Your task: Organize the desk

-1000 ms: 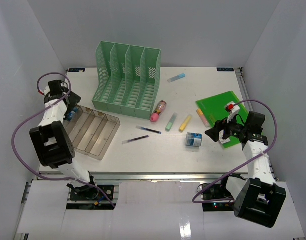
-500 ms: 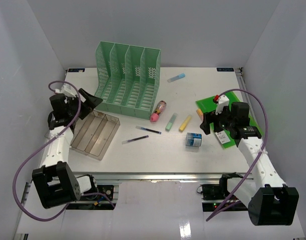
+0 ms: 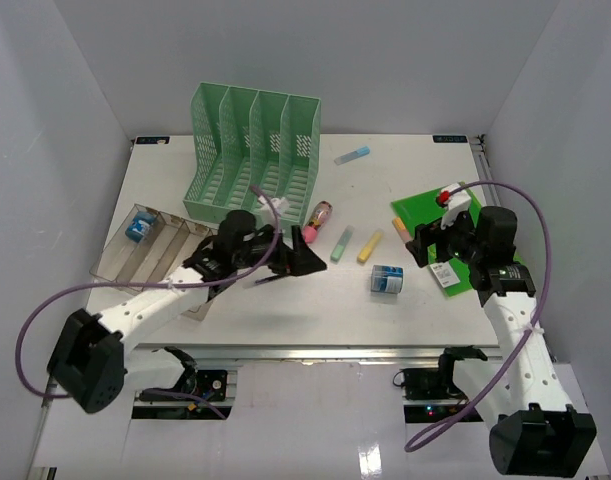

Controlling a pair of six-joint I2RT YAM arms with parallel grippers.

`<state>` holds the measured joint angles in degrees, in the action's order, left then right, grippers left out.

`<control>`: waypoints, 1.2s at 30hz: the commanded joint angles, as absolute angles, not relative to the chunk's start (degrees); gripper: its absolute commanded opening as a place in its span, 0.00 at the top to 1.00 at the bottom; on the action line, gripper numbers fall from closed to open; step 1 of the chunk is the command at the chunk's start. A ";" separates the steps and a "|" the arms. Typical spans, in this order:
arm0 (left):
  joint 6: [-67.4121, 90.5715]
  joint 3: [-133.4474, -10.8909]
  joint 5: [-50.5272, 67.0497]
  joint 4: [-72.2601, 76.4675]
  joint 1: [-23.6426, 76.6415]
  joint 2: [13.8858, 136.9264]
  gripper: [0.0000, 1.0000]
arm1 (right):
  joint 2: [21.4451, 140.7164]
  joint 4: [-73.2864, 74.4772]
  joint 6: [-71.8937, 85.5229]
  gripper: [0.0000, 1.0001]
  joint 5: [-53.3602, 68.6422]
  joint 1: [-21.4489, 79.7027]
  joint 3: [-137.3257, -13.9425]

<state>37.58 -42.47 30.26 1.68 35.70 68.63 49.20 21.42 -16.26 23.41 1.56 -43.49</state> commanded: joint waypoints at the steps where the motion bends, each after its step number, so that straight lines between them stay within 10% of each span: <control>1: 36.58 -50.60 15.40 3.92 46.20 79.95 0.02 | 51.08 18.58 -16.44 0.10 35.67 -10.14 -41.23; 22: 34.27 -111.47 -28.62 -34.93 67.84 127.32 0.02 | 48.17 17.14 -12.31 0.10 45.79 -22.32 -38.14; 36: 33.00 -113.22 -36.69 -38.08 69.52 128.30 0.02 | 47.86 17.31 -12.04 0.10 46.65 -22.32 -37.90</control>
<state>33.52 -111.53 -33.58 -35.86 68.94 130.02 48.42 17.96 -12.49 44.85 -22.57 -38.02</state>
